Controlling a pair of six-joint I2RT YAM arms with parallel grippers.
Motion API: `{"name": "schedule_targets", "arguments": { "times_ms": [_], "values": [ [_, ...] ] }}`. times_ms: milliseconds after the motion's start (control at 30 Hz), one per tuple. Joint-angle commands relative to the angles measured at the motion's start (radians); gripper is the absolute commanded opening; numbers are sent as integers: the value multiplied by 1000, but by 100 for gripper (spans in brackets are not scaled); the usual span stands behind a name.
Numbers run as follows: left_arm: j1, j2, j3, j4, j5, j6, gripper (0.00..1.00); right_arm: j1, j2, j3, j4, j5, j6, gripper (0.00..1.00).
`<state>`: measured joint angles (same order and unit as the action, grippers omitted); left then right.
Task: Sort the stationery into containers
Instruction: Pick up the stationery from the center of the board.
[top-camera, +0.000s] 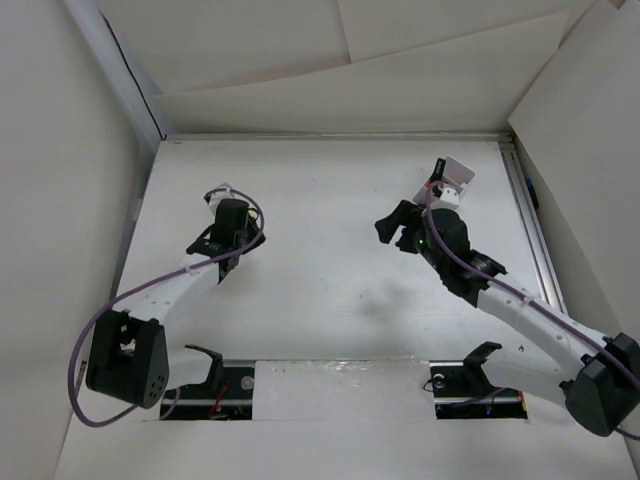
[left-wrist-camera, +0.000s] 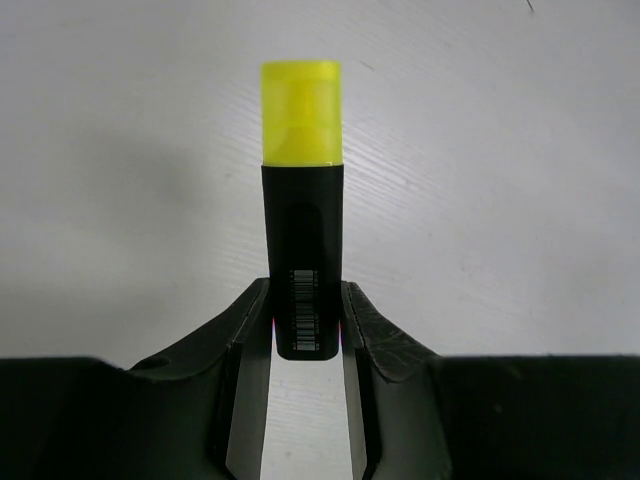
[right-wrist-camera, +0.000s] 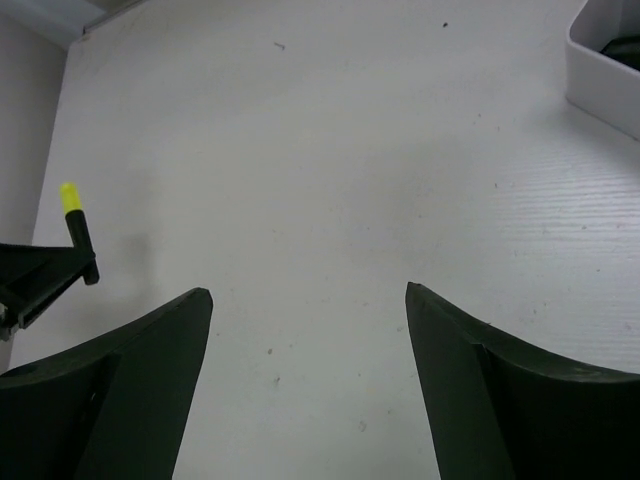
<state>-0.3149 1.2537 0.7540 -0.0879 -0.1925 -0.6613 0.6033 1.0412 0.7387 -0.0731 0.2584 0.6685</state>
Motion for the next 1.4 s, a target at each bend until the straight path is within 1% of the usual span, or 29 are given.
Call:
{"name": "schedule_targets", "arguments": {
  "times_ms": [0, 67, 100, 167, 200, 300, 333, 433, 467, 567, 700, 767, 833, 933, 967, 1167, 1267, 1300, 1367],
  "values": [
    [-61, -51, -74, 160, 142, 66, 5, -25, 48, 34, 68, -130, -23, 85],
    [-117, -37, -74, 218, 142, 77, 6, -37, 80, 47, 68, -157, -23, 85],
    [-178, -27, -74, 235, 142, 89, 6, -49, 80, 47, 68, -188, -23, 85],
    [-243, -1, -74, 290, 142, 100, 6, -60, 94, 68, 68, -221, -23, 86],
    [-303, 21, -74, 310, 142, 100, 7, -60, 105, 68, 68, -250, -23, 86],
    [-374, 61, -74, 396, 142, 111, 7, -69, 115, 100, 68, -271, -23, 86],
    [-401, 73, -74, 413, 165, 111, 7, -83, 115, 116, 68, -294, -23, 88],
    [-411, 110, -74, 464, 226, 120, 9, -102, 147, 139, 78, -359, -14, 89],
    [-411, 110, -84, 509, 243, 120, 9, -112, 163, 154, 78, -369, -14, 89],
    [-434, 110, -116, 569, 295, 120, 9, -112, 230, 172, 78, -378, -14, 90],
    [-452, 110, -116, 600, 329, 129, 9, -122, 299, 192, 87, -422, 5, 90],
    [-452, 119, -127, 639, 347, 129, 9, -122, 321, 192, 99, -449, 14, 89],
    [-452, 128, -127, 660, 370, 129, 9, -94, 333, 202, 99, -458, 14, 87],
    [-452, 138, -127, 674, 406, 129, 9, -85, 358, 211, 99, -458, 14, 82],
    [-452, 138, -137, 692, 419, 129, 9, -73, 368, 211, 99, -458, 14, 78],
    [-452, 158, -137, 692, 429, 149, 10, -51, 402, 220, 110, -444, 34, 63],
    [-452, 158, -148, 703, 439, 158, 10, -31, 421, 220, 110, -423, 43, 52],
    [-452, 158, -148, 712, 439, 158, 10, -31, 421, 220, 110, -423, 43, 44],
    [-452, 148, -148, 712, 450, 158, 10, -31, 433, 220, 110, -423, 43, 36]
  ]
}}
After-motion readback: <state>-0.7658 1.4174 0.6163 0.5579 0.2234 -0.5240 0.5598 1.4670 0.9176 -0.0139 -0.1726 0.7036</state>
